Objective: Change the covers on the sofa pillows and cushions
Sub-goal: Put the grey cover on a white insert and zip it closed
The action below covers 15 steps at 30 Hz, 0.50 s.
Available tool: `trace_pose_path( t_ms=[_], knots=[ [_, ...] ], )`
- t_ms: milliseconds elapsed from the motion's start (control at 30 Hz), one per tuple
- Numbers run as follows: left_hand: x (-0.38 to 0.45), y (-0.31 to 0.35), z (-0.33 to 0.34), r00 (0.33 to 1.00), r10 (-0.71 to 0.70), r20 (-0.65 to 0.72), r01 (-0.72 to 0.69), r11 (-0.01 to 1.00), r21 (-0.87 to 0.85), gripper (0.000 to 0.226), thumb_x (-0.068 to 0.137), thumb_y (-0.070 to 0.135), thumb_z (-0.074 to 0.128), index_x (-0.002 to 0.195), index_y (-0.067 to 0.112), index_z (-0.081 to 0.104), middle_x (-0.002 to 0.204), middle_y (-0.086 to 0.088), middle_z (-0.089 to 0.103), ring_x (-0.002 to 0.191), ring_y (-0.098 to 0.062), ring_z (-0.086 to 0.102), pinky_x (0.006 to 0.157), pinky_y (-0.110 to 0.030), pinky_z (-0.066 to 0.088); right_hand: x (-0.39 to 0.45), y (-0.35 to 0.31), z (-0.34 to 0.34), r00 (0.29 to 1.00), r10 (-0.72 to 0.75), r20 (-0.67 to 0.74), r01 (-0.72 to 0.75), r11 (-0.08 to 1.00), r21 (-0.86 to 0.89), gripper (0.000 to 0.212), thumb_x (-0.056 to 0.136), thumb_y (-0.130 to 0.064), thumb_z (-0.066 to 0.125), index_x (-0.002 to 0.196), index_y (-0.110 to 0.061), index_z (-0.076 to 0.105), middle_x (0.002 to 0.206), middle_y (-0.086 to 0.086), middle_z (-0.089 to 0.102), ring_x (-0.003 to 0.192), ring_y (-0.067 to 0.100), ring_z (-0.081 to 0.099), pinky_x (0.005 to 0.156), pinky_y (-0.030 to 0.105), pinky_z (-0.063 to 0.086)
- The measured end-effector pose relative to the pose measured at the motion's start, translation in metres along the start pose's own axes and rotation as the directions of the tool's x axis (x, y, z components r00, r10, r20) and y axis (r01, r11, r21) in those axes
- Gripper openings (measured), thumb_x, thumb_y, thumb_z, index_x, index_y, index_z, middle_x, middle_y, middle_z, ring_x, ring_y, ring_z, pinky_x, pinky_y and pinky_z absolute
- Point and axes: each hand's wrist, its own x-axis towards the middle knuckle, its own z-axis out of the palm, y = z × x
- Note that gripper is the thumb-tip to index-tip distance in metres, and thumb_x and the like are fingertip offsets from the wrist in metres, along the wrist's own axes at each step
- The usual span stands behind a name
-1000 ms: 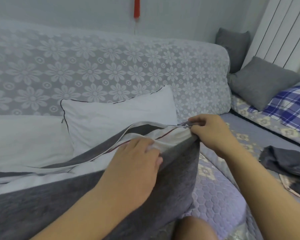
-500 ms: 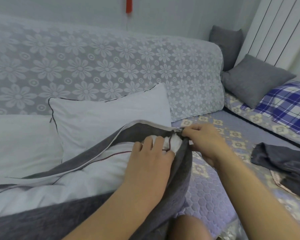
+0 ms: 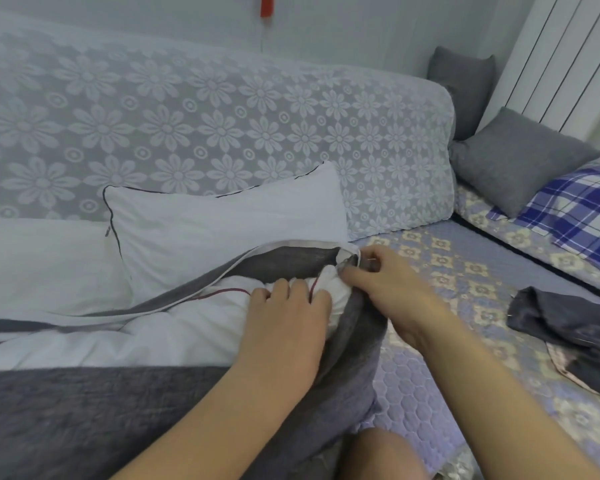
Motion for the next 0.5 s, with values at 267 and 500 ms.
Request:
trace_pose_path(
  t_ms=[267,500],
  knots=[
    [0.008,-0.032,-0.03,0.995,-0.094,0.039,0.098,0.985,-0.139,0.014,0.092,0.025,0.054,0.092,0.03,0.041,0.091,0.006,0.046,0.091,-0.026,0.059,0.074,-0.036,0.043,0.012,0.079,-0.013,0.977,0.171,-0.126,-0.202,0.933,-0.298,0.032,0.094,-0.003,0.049,0.068,-0.017,0.037,0.065,0.003,0.037,0.06,0.017,0.032,0.051,0.028,0.026],
    [-0.006,-0.014,-0.071,0.993,-0.034,0.114,0.054,0.982,-0.182,0.029,0.088,0.016,0.049,0.073,0.032,0.03,0.085,0.01,0.038,0.079,-0.017,0.041,0.069,-0.031,0.03,0.025,0.142,0.0,0.871,0.488,-0.059,-0.475,0.804,-0.359,0.028,0.096,0.002,0.04,0.103,0.003,0.067,0.099,0.025,0.067,0.072,0.026,0.053,0.05,0.031,0.04]
  ],
)
